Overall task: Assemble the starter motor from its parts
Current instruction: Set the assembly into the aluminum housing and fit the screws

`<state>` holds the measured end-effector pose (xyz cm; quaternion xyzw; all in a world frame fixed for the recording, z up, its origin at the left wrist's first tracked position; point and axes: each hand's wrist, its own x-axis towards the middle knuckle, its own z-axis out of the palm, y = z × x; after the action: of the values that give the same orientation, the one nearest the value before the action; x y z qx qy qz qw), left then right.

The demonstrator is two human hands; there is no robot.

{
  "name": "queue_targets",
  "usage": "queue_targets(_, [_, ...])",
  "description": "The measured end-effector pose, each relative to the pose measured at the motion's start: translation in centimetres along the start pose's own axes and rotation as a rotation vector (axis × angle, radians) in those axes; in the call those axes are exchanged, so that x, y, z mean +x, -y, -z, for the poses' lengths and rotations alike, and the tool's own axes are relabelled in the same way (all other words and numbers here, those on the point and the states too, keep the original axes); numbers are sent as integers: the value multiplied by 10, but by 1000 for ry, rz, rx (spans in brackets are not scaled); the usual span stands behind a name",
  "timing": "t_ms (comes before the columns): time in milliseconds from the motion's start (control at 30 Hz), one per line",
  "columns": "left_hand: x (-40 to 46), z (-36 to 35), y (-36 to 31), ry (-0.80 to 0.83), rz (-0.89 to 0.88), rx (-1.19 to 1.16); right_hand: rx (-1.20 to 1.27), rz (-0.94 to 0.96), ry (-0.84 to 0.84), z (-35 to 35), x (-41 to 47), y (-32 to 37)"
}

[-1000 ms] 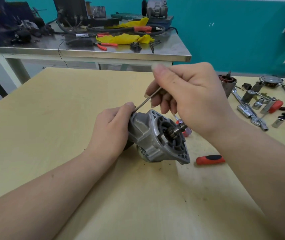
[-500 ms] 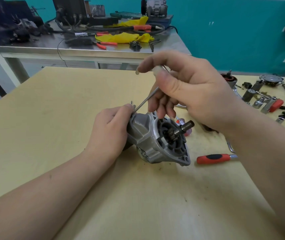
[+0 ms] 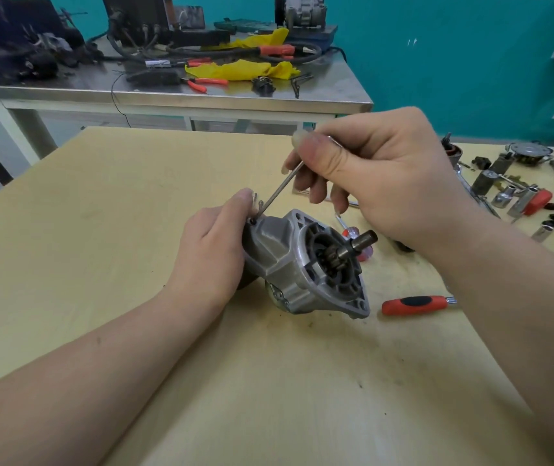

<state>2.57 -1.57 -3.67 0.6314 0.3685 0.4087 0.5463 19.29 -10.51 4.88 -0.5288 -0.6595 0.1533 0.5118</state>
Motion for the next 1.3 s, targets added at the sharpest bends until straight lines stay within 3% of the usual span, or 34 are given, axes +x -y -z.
queue_targets(133, [0, 1, 2, 5, -20, 14, 24, -12, -24, -7, -2, 6])
queue_targets(433, [1, -1, 0, 29, -24, 2, -182, -72, -145, -25, -9, 15])
queue_targets(533, [1, -1, -1, 42, -37, 6, -16, -171, 4, -14, -4, 20])
queue_targets(700, [2, 0, -1, 68, -52, 5, 374, -279, 394, 20, 7, 8])
queue_targets(933, [3, -1, -1, 70, -56, -9, 582, -199, 582, 28, 7, -17])
queue_targets(1300, [4, 0, 1, 44, -40, -9, 594, -123, 185, 0, 2, -19])
